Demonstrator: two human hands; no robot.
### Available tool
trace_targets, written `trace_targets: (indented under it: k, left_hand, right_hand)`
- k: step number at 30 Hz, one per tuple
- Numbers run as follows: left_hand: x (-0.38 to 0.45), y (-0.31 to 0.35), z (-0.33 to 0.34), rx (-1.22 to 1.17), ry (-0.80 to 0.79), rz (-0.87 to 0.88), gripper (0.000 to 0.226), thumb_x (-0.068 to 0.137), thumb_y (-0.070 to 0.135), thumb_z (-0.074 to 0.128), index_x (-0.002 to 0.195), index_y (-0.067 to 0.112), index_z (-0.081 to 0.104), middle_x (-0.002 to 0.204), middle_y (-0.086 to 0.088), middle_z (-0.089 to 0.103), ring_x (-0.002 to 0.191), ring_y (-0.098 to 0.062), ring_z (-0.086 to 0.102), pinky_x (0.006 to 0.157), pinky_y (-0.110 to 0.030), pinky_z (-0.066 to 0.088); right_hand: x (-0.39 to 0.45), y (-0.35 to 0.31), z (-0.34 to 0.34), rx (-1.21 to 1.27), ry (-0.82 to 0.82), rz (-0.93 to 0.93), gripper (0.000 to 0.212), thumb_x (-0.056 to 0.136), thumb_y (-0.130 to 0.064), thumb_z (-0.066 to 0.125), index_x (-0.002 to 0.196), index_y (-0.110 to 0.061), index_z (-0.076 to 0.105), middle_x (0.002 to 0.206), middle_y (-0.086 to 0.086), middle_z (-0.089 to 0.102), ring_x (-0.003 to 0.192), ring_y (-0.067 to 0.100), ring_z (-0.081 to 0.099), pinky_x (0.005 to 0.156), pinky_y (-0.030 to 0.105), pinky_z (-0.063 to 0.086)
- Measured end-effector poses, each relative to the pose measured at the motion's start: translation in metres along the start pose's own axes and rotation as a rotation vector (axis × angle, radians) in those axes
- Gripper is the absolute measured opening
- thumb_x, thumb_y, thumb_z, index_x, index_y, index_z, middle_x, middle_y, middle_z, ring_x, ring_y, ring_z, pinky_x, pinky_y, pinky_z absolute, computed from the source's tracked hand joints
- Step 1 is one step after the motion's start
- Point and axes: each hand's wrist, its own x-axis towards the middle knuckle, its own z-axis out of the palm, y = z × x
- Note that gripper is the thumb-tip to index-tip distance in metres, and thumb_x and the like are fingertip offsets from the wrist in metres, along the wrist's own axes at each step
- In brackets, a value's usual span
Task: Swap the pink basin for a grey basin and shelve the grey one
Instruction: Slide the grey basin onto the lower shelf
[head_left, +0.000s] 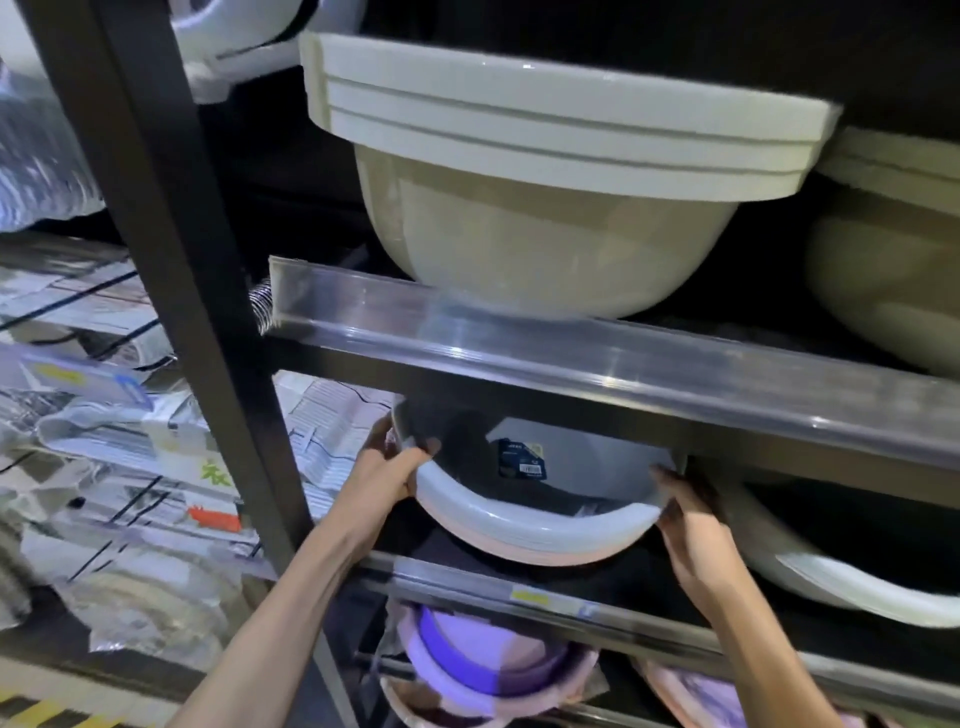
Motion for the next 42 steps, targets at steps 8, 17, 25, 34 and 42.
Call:
trace_targets:
  k: [8, 17, 25, 34, 42]
  left_hand:
    - [0.001, -0.019, -0.009, 0.033, -0.027, -0.009, 0.031, 0.076, 0.036, 0.076, 0.107, 0.035, 0.074, 0.11, -0.009, 0.077, 0.105, -0.027, 0.072, 0.098, -0.052, 0.053]
    - [-0.011, -0.017, -0.013, 0.075, -0.061, -0.069, 0.082, 0.065, 0.063, 0.084, 0.128, 0.02, 0.057, 0.117, -0.009, 0.073, 0.107, -0.024, 0.071, 0.096, -0.047, 0.054]
    - [-0.045, -0.028, -0.015, 0.151, -0.145, -0.004, 0.056, 0.076, 0.061, 0.079, 0.122, 0.062, 0.049, 0.109, 0.006, 0.072, 0.098, -0.019, 0.074, 0.087, -0.035, 0.059]
    - [-0.031, -0.027, -0.011, 0.141, -0.114, -0.051, 0.082, 0.07, 0.06, 0.083, 0.133, 0.021, 0.047, 0.12, -0.017, 0.065, 0.099, -0.023, 0.075, 0.089, -0.038, 0.059]
    - [-0.02, -0.029, -0.008, 0.125, -0.073, -0.097, 0.091, 0.062, 0.063, 0.086, 0.13, 0.018, 0.044, 0.123, -0.016, 0.062, 0.096, -0.025, 0.076, 0.091, -0.042, 0.058]
  right_hand:
    - [0.0, 0.022, -0.01, -0.021, 0.038, 0.068, 0.035, 0.092, -0.002, 0.062, 0.127, -0.004, 0.064, 0.108, 0.001, 0.078, 0.096, 0.015, 0.075, 0.072, 0.023, 0.059]
    - [-0.031, -0.002, -0.01, -0.182, -0.121, 0.094, 0.05, 0.095, -0.025, 0.061, 0.136, 0.002, 0.053, 0.122, 0.019, 0.07, 0.109, 0.03, 0.07, 0.086, 0.037, 0.058]
    - [-0.076, 0.012, -0.003, -0.176, -0.208, 0.096, 0.073, 0.08, -0.038, 0.076, 0.143, -0.02, 0.043, 0.082, 0.008, 0.07, 0.09, 0.019, 0.071, 0.081, 0.03, 0.059]
    - [-0.064, 0.01, 0.0, -0.169, -0.134, 0.113, 0.085, 0.061, -0.054, 0.09, 0.118, -0.004, 0.052, 0.082, 0.006, 0.07, 0.09, 0.019, 0.071, 0.093, 0.043, 0.058]
    - [-0.057, 0.012, 0.004, -0.16, -0.079, 0.149, 0.082, 0.066, -0.051, 0.089, 0.125, -0.008, 0.05, 0.084, 0.002, 0.074, 0.096, 0.021, 0.073, 0.091, 0.041, 0.058]
